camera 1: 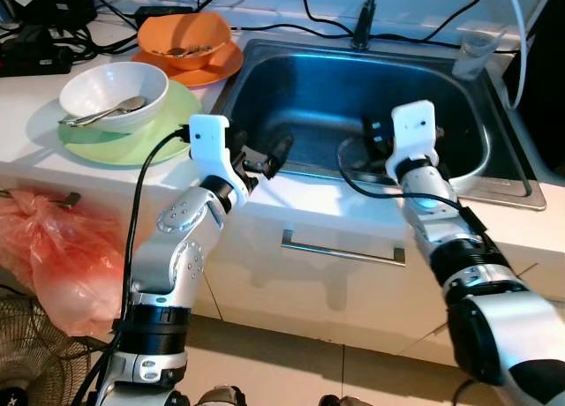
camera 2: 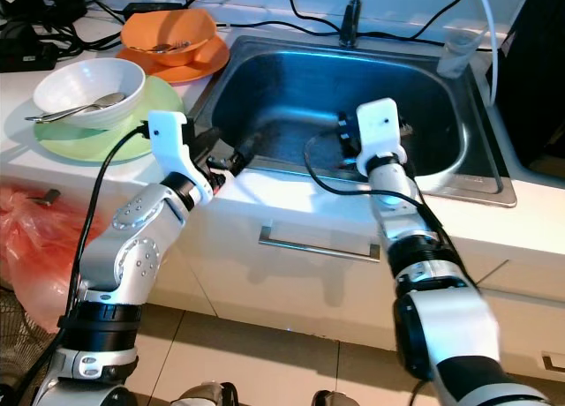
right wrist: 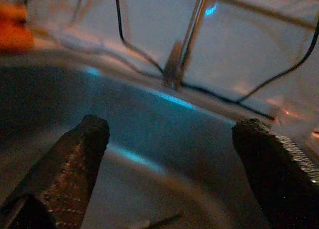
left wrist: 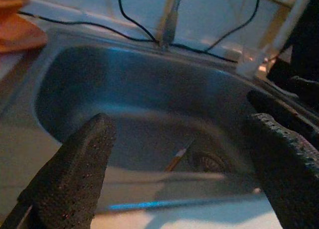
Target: Kitchen organization
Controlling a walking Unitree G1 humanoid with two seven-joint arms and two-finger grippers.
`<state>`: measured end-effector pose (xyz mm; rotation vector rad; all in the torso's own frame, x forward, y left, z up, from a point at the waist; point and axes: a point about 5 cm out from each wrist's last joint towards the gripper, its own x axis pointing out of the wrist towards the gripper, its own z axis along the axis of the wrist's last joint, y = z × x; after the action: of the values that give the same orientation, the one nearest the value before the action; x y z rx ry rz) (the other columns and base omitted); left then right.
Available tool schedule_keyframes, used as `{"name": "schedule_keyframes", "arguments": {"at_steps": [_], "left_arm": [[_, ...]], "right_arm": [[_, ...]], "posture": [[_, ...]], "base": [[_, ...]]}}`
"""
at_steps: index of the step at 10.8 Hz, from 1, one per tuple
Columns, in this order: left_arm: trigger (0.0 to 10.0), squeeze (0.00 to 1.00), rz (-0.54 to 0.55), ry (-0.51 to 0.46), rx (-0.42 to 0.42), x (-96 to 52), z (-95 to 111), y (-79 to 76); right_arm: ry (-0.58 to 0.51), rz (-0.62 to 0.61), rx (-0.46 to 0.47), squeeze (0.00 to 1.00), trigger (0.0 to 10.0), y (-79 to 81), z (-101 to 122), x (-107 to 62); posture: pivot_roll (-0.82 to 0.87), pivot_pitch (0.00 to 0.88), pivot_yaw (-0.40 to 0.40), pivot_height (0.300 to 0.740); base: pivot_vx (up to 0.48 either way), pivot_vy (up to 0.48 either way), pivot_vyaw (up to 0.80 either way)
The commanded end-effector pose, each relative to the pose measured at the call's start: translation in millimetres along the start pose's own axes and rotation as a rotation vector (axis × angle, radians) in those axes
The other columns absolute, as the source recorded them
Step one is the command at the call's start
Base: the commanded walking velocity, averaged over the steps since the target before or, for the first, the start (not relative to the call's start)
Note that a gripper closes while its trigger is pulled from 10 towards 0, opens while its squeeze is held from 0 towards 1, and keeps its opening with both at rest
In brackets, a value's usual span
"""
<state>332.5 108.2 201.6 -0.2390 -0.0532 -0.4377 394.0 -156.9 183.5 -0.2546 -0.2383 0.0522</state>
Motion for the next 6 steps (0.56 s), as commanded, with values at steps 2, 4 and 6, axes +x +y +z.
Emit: {"name": "schedule_keyframes", "arguments": {"at_steps": [2, 4, 6], "left_arm": [[10.0, 0.0, 0.037, -0.088, 0.015, 3.1, 18, 4.3], [10.0, 0.0, 0.083, -0.16, 0.108, 1.2, 27, 8.9], [10.0, 0.0, 0.071, -0.2, 0.132, 1.4, 32, 4.5]], "right_arm": [[-0.108, -0.019, 0.051, 0.0, 10.0, -2.9, 17, -2.1], [-0.221, -0.005, 0.068, 0.0, 10.0, -4.4, 40, -15.0], [-0.284, 0.056, 0.012, 0.0, 10.0, -8.5, 59, -38.0]], "posture": [[0.1, 0.085, 0.01, 0.74], [0.08, 0.071, 0.009, 0.74], [0.06, 0.055, 0.005, 0.74]], "base": [[0.0, 0.0, 0.0], [0.0, 0.0, 0.0], [0.0, 0.0, 0.0]]}}
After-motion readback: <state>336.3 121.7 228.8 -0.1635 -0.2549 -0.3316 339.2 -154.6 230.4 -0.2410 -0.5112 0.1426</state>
